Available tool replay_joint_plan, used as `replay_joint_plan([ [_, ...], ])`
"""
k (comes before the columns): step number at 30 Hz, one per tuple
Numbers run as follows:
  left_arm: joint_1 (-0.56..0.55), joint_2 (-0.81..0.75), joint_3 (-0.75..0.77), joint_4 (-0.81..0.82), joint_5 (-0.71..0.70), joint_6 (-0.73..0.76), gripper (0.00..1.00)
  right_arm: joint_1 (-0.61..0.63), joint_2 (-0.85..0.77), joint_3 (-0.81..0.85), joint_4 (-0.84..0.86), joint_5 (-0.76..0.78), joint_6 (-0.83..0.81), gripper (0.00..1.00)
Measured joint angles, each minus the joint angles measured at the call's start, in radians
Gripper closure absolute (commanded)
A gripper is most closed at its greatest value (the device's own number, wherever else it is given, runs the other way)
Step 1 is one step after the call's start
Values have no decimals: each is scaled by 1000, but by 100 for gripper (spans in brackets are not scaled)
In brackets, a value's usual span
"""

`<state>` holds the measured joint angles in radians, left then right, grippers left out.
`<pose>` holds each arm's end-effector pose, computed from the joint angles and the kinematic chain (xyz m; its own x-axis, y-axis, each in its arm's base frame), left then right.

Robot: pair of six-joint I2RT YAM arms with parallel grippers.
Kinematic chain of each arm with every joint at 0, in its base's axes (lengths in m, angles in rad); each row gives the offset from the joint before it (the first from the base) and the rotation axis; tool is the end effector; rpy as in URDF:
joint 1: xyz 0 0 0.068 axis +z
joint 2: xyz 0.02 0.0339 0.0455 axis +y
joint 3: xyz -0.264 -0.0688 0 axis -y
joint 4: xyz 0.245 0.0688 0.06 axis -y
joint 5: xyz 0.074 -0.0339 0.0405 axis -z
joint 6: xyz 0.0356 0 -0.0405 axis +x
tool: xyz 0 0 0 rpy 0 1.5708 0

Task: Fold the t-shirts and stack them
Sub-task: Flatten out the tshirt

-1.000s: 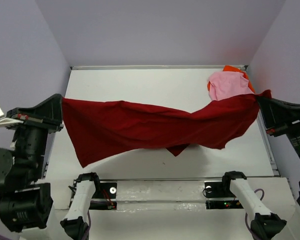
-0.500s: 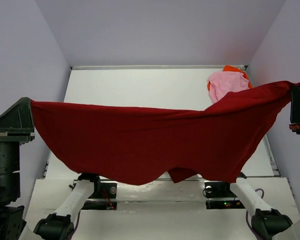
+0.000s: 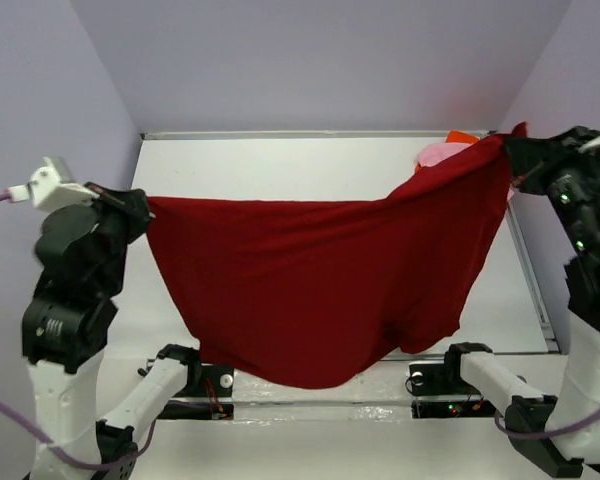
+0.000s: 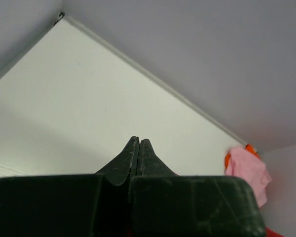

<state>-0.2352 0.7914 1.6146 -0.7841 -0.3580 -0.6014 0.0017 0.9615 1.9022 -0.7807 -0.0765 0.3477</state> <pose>0.0654 -0.0028 0.5259 0.1005 -0.5690 -0.8162 -0.0793 0.8131 -0.5767 0.0729 0.0028 0.5807 0.1235 0.3399 -0.9323 -0.1268 0.9372 0.3249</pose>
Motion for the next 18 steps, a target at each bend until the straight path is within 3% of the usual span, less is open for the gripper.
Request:
replay_joint_plan([
  [4, -1, 28, -215, 18, 20, -10, 100, 0, 45, -235, -1, -31, 30, 100],
  [9, 0, 135, -341, 91, 19, 4, 100, 0, 194, -412, 34, -94, 44, 100],
  [18, 55, 493, -408, 349, 50, 66, 100, 0, 640, -406, 163, -223, 48, 100],
])
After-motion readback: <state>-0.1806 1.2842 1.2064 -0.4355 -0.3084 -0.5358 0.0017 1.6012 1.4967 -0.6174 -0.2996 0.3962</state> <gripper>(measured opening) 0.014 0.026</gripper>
